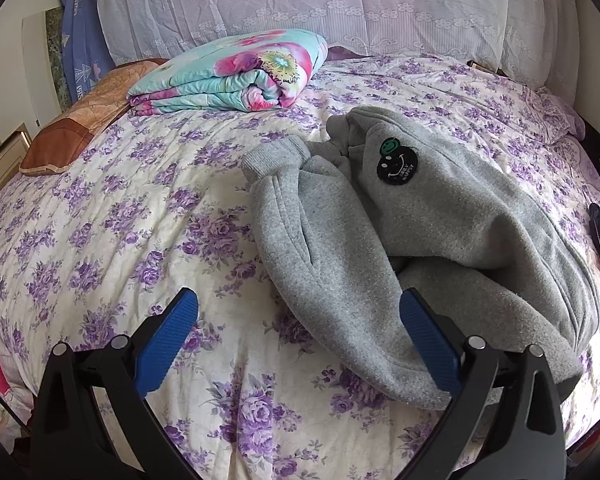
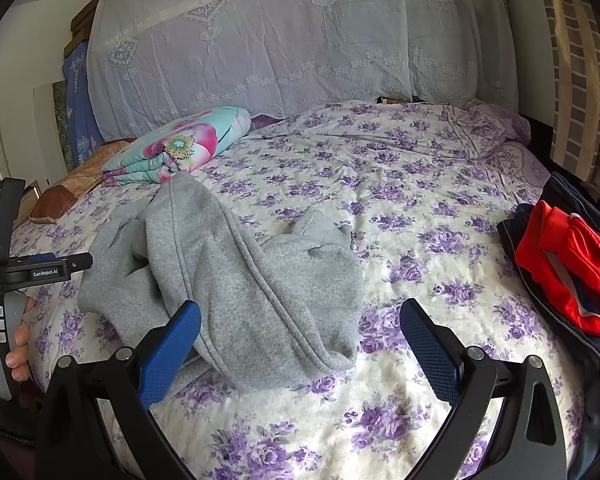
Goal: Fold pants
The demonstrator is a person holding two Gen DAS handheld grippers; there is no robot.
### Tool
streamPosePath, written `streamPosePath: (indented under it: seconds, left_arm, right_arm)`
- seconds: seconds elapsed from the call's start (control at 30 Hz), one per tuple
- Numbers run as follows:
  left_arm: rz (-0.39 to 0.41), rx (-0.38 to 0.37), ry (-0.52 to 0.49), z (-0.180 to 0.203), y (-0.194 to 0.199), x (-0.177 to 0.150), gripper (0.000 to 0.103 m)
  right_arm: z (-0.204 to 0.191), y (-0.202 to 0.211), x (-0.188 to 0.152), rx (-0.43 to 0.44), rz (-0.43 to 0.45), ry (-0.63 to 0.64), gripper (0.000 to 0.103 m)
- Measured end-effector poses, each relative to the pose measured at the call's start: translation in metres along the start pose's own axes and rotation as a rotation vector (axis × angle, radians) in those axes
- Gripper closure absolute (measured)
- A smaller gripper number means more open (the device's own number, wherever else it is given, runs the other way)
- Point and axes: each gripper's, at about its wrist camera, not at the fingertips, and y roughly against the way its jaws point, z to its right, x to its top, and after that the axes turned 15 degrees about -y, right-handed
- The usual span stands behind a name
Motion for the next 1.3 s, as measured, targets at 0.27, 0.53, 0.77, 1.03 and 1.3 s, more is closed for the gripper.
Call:
streamPosePath:
  seconds: [0.27,0.53,0.77,1.03,1.3]
  left_arm:
    - [0.022,-0.136,0.116,-0.018,-0.001,-0.005,0.005]
    - [-0.092,-0.293,0.258,-0.036,-0.072,0.013,0.005]
    - [-0.182,-0.500,0.309,-0.019,-0.120,0.016,0.034]
    - [-0.141,-0.464,0.297,-0.022,-0.104,0.004,0.036]
    - [-0.046,-0.487,0.288,-0.039,-0.105,0.023,0.085]
  right_arm:
    - [0.005,-0.001,-0.001,-0.007,-0.013,-0.014,0.003]
    - [-0.006,-0.012,0.006,0.007,-0.044,0.022,0.003]
    - [-0.057,-0.030,0.060,0.123,-0.075,0.208,0.003]
    - [-0.154,-0.159,0.089,0.120,-0.270,0.382,0.003]
    - [-0.175,-0.220,0.079,0.022,-0.410,0.419,0.093]
